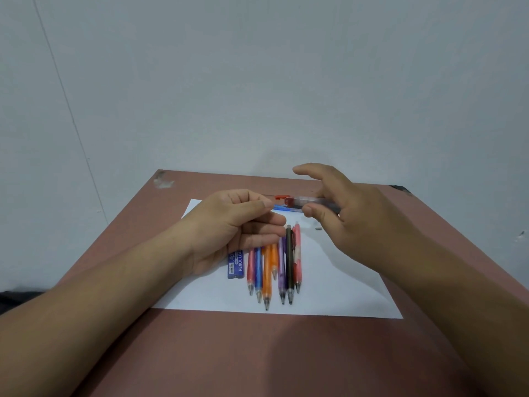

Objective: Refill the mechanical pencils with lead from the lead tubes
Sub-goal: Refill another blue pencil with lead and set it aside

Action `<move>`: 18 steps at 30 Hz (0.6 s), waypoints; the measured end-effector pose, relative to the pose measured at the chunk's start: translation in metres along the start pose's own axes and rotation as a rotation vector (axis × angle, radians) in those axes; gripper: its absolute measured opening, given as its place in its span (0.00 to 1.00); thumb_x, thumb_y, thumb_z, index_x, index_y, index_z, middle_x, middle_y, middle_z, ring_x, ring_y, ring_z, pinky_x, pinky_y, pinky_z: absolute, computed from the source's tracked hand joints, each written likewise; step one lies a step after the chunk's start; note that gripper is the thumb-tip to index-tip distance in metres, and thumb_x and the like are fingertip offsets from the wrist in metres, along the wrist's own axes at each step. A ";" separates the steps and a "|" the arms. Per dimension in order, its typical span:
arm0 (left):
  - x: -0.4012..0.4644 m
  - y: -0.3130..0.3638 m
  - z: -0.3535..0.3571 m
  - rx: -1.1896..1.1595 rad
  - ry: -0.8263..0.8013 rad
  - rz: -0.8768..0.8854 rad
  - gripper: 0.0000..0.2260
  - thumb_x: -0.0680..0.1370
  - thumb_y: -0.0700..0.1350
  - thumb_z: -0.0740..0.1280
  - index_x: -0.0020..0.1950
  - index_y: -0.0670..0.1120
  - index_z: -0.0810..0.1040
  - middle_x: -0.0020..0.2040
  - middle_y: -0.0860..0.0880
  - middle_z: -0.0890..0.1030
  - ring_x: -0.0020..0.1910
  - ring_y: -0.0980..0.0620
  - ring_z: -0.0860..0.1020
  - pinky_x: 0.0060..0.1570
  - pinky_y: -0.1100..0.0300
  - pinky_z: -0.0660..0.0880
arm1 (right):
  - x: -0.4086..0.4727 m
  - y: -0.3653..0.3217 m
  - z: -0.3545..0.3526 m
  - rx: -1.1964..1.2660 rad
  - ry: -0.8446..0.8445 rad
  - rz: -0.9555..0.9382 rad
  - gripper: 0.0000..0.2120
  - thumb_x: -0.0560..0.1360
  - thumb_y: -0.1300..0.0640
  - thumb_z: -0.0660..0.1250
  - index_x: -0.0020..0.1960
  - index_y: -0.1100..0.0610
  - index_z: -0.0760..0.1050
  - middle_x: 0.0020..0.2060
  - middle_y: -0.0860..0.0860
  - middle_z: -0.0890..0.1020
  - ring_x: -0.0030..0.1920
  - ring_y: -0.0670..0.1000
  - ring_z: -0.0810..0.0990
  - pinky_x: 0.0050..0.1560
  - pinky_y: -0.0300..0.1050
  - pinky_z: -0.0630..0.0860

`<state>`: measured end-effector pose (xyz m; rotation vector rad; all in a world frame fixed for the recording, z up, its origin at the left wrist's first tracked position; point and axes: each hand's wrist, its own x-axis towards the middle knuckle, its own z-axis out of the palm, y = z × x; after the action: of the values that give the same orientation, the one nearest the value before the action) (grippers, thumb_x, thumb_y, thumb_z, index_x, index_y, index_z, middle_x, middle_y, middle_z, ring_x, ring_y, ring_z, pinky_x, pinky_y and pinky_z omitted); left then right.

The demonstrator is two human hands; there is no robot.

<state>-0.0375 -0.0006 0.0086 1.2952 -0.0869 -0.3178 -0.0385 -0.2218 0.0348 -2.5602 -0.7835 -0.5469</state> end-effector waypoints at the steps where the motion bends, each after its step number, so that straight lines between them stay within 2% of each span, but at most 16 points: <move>1: 0.000 0.000 0.000 0.009 0.007 0.007 0.08 0.81 0.42 0.67 0.55 0.37 0.79 0.52 0.36 0.85 0.47 0.45 0.85 0.48 0.56 0.83 | 0.000 0.000 0.000 0.001 0.001 0.005 0.26 0.81 0.51 0.67 0.72 0.34 0.60 0.41 0.39 0.78 0.43 0.45 0.80 0.46 0.49 0.81; 5: 0.001 0.001 -0.001 0.082 0.043 0.047 0.08 0.81 0.43 0.67 0.54 0.38 0.80 0.50 0.37 0.85 0.45 0.46 0.85 0.45 0.58 0.84 | -0.002 0.002 0.001 0.031 0.005 0.023 0.25 0.81 0.51 0.66 0.73 0.35 0.62 0.41 0.40 0.78 0.42 0.43 0.79 0.45 0.46 0.80; 10: 0.002 0.003 -0.001 0.127 0.094 0.082 0.08 0.82 0.44 0.66 0.52 0.39 0.79 0.49 0.38 0.86 0.44 0.46 0.85 0.44 0.58 0.84 | -0.003 0.005 0.000 0.064 0.006 0.062 0.24 0.81 0.52 0.66 0.74 0.37 0.64 0.41 0.40 0.78 0.43 0.43 0.79 0.39 0.38 0.73; 14: 0.002 0.003 -0.001 0.139 0.111 0.096 0.08 0.82 0.44 0.66 0.50 0.39 0.79 0.47 0.38 0.86 0.43 0.46 0.84 0.44 0.57 0.84 | -0.004 0.008 0.000 0.094 0.002 0.086 0.23 0.82 0.52 0.66 0.73 0.37 0.65 0.43 0.41 0.79 0.45 0.45 0.79 0.39 0.37 0.71; 18: 0.002 0.004 -0.001 0.142 0.121 0.105 0.09 0.82 0.44 0.66 0.51 0.39 0.79 0.47 0.38 0.86 0.42 0.46 0.85 0.42 0.59 0.84 | -0.007 0.012 0.002 0.148 0.015 0.092 0.22 0.82 0.52 0.66 0.70 0.34 0.65 0.43 0.42 0.81 0.47 0.46 0.80 0.41 0.40 0.76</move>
<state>-0.0345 0.0011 0.0118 1.4426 -0.0750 -0.1449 -0.0361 -0.2329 0.0263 -2.4392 -0.6718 -0.4603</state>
